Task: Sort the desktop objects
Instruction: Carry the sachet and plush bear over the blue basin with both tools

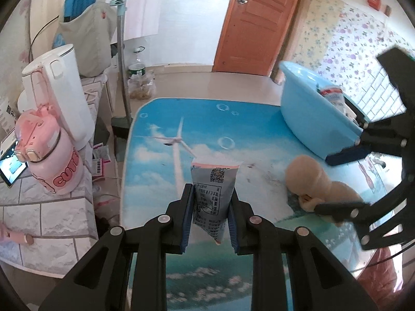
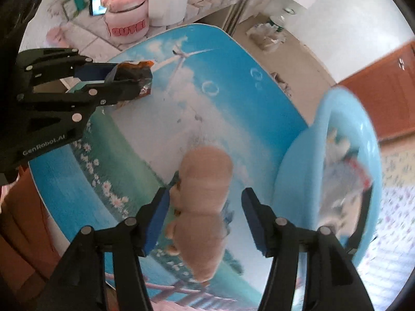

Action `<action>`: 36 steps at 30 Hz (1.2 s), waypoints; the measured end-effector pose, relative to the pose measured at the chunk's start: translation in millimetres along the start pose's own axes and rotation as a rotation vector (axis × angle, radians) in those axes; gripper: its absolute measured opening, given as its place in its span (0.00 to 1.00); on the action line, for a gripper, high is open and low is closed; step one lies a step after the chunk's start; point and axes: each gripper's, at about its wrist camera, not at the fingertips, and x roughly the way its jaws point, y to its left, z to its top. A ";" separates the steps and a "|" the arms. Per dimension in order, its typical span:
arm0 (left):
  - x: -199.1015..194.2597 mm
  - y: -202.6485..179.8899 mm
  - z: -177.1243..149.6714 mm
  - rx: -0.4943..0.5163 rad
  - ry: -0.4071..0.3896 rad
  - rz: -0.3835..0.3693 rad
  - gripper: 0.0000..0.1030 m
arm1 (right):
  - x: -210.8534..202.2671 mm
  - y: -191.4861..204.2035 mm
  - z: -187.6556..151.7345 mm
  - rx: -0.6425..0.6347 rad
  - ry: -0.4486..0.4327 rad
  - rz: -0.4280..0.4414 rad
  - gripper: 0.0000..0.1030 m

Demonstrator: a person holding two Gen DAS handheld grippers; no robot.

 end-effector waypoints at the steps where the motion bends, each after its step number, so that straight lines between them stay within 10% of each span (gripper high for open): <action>1: -2.0 -3.7 -2.4 0.008 -0.001 -0.003 0.22 | 3.3 -1.6 -5.6 0.026 -0.009 0.021 0.56; 25: -57.4 -91.8 8.8 0.125 -0.139 -0.123 0.22 | -76.7 -34.4 -96.6 0.227 -0.494 0.170 0.45; 36: -46.4 -148.5 43.7 0.205 -0.150 -0.213 0.22 | -109.7 -115.8 -149.5 0.402 -0.637 0.111 0.45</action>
